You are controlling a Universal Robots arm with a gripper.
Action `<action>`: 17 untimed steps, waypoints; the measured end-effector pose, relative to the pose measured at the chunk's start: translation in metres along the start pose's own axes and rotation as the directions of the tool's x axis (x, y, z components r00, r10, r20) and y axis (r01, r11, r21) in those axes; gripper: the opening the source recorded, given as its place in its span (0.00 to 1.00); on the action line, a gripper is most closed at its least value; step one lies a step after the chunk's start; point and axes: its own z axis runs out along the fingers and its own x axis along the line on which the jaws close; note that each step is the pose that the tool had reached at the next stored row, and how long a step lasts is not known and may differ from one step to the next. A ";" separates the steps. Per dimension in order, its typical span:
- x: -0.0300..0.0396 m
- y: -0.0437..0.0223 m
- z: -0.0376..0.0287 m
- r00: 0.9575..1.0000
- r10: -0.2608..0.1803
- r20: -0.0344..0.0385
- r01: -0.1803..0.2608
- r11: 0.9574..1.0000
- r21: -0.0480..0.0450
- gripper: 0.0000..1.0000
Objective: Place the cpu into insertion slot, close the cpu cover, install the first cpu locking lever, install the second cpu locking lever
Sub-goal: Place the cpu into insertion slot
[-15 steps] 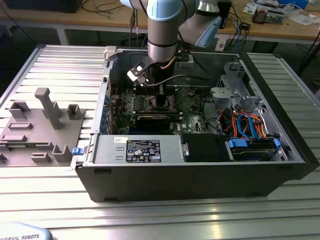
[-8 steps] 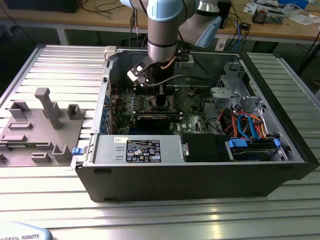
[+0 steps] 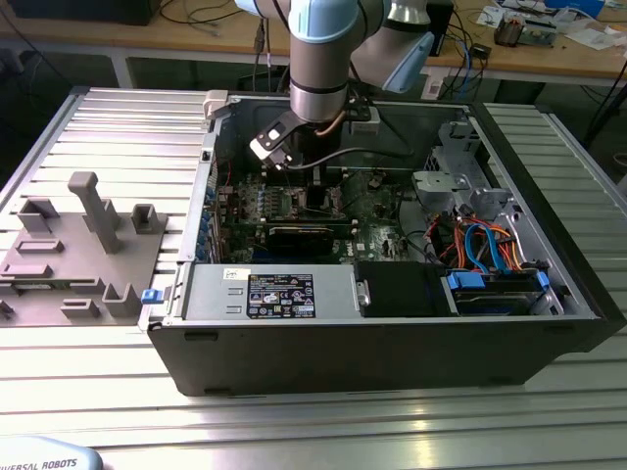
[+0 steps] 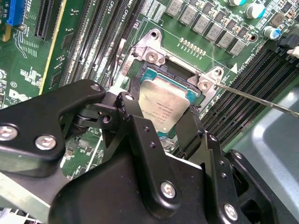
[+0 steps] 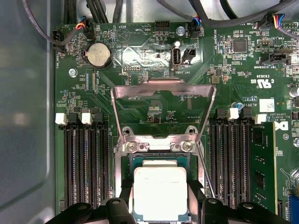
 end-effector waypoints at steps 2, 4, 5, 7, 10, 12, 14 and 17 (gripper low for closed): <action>-0.0001 0.0001 0.0001 1.000 -0.002 0.000 0.002 1.000 0.000 0.54; -0.0001 0.0000 0.0002 1.000 -0.003 0.000 0.003 1.000 0.000 0.54; -0.0001 0.0001 0.0003 1.000 -0.003 0.000 0.003 1.000 0.000 0.54; -0.0001 0.0000 0.0003 1.000 -0.003 0.000 0.003 1.000 0.000 0.54; -0.0001 0.0000 0.0004 1.000 -0.003 0.000 0.003 1.000 0.000 0.54; 0.0000 0.0001 0.0007 1.000 -0.003 -0.001 0.003 1.000 0.000 0.55; 0.0000 0.0001 0.0006 1.000 -0.003 0.000 0.003 1.000 0.000 0.62; -0.0001 0.0000 0.0006 1.000 -0.003 0.000 0.003 1.000 0.000 0.62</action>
